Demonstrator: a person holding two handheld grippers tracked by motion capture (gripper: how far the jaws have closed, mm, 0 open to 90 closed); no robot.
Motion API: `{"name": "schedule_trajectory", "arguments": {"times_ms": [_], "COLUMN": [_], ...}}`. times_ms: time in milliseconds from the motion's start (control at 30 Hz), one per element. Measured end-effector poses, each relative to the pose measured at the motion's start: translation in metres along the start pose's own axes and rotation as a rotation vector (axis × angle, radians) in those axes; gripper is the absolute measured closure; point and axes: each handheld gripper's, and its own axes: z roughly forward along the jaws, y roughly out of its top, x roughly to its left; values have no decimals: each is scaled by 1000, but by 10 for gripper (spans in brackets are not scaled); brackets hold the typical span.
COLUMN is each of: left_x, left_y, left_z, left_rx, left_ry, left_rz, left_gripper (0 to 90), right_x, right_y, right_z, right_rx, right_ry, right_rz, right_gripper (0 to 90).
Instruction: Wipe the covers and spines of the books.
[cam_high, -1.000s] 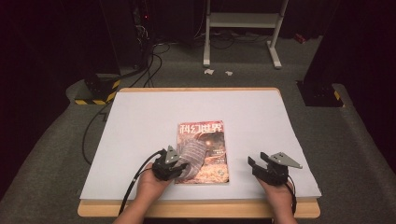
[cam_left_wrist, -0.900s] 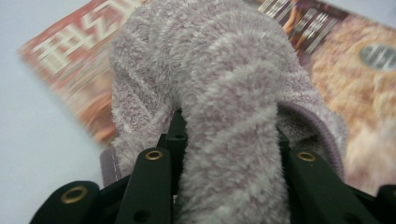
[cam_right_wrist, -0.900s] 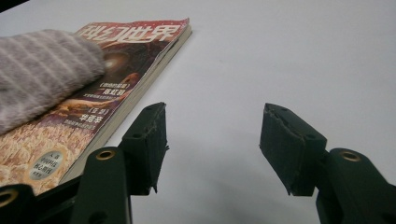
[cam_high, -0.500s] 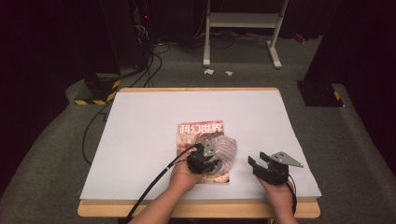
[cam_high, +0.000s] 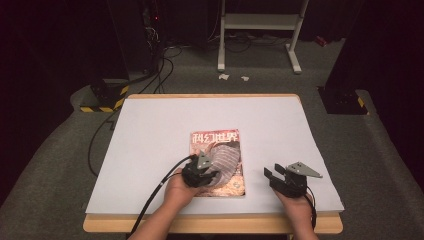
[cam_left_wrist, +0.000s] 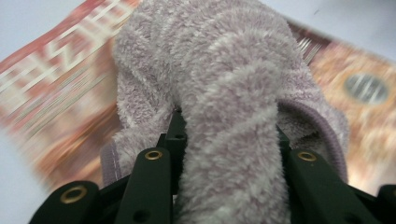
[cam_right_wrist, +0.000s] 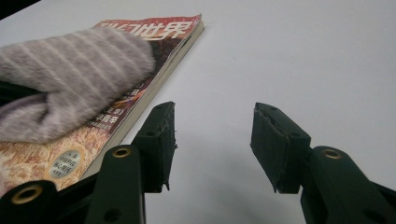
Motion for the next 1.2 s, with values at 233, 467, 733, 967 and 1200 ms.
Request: {"name": "schedule_trajectory", "arguments": {"times_ms": [233, 467, 733, 967, 1200], "left_x": [19, 15, -41, -32, 19], "left_y": [-21, 2, 46, 42, 8], "left_z": [-22, 4, 44, 40, 6], "left_rx": [20, 4, -27, -14, 32], "left_ry": [56, 23, -73, -72, 16], "left_rz": [-30, -61, 45, 41, -32], "left_gripper": [649, 649, 650, 648, 651], "right_x": [-5, -7, -7, -5, -8], "right_y": [-1, 0, -1, 0, 2], "right_z": [-6, -7, -2, -3, -4], "right_rx": [-14, -22, -8, -13, -21], "right_ry": [-20, -22, -14, -6, -6], "right_rz": [15, 29, 23, 20, 30], "right_gripper": [498, 498, 498, 497, 496]}}
